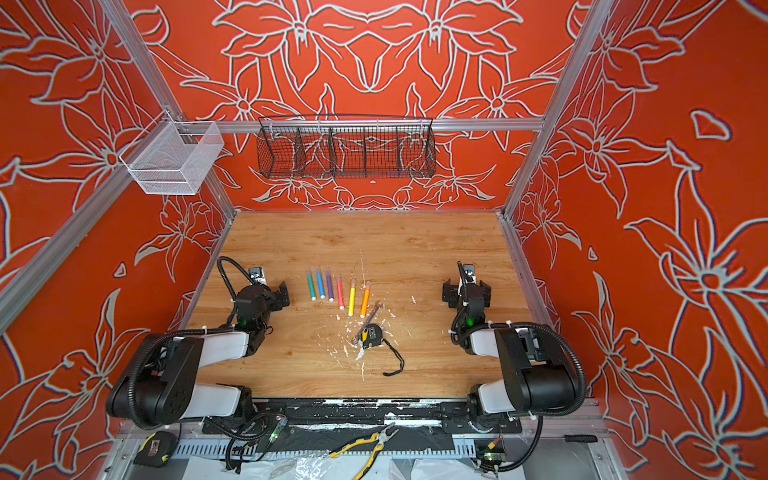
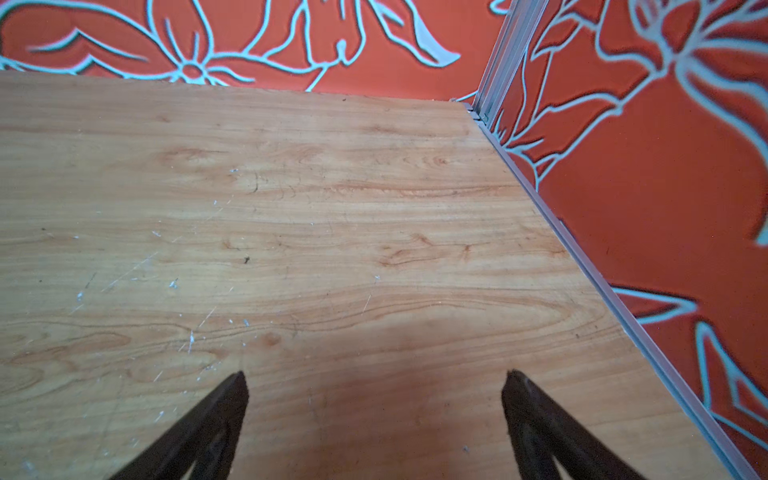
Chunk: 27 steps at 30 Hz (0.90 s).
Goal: Insert the pens into the pen caps
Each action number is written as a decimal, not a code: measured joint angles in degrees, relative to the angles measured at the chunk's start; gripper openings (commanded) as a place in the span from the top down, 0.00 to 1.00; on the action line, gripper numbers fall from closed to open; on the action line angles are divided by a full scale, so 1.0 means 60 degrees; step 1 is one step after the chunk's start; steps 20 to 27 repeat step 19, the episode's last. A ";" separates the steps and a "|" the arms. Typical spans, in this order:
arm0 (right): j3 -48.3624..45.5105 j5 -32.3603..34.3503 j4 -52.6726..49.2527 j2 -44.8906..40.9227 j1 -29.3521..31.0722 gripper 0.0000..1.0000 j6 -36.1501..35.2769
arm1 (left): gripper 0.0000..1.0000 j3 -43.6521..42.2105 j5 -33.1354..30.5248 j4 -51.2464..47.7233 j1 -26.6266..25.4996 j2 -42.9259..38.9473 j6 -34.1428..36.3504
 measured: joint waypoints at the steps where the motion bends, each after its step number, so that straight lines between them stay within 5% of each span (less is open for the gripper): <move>1: 0.0000 0.0000 -0.0007 -0.0011 0.0000 0.02 -0.0007 | 0.03 0.0000 0.0015 0.0000 0.0000 0.0000 0.0000; 27: -0.0004 0.0000 0.0189 0.0000 0.0000 0.02 -0.0055 | 0.03 0.0000 0.0033 0.0000 0.0000 0.0000 0.0000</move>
